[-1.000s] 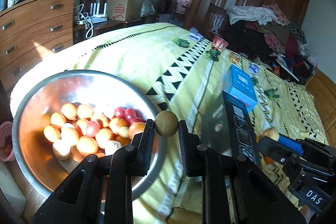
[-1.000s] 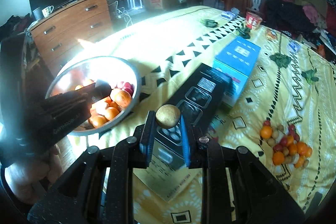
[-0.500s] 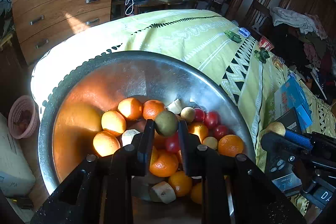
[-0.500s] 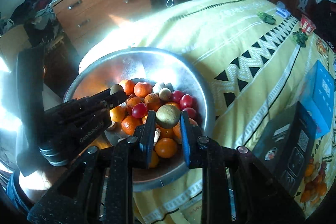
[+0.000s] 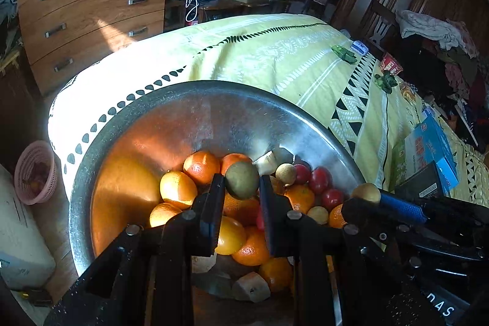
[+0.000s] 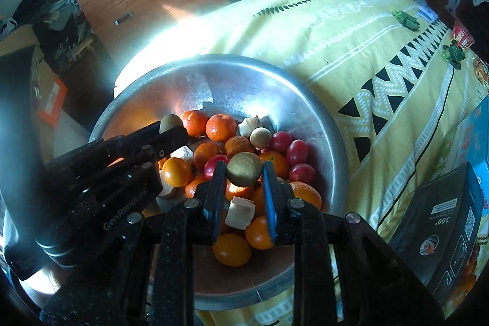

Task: Organize fruits
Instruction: 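Open the left tool to drop the kiwi while the right tool drops the potato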

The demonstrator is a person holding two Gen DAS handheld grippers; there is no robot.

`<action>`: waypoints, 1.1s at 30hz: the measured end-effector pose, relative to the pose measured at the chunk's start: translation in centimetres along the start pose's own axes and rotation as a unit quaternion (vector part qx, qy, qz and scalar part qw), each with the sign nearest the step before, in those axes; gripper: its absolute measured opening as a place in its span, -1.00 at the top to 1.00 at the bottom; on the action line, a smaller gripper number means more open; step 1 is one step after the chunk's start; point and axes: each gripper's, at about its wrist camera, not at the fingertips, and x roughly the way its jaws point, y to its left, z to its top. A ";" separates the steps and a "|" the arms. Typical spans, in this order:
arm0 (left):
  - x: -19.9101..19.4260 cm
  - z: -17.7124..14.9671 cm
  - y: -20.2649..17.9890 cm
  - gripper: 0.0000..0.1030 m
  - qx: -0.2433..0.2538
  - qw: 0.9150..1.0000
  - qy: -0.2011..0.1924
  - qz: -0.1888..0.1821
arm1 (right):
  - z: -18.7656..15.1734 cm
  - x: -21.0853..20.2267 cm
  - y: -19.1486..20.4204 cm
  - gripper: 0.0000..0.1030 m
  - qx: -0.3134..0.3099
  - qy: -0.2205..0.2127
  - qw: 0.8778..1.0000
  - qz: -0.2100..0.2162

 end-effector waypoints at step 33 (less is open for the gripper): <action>-0.2 0.5 1.0 -0.46 -0.030 0.999 -0.009 0.042 | 0.1 0.5 -0.5 0.06 0.013 -0.001 1.000 0.009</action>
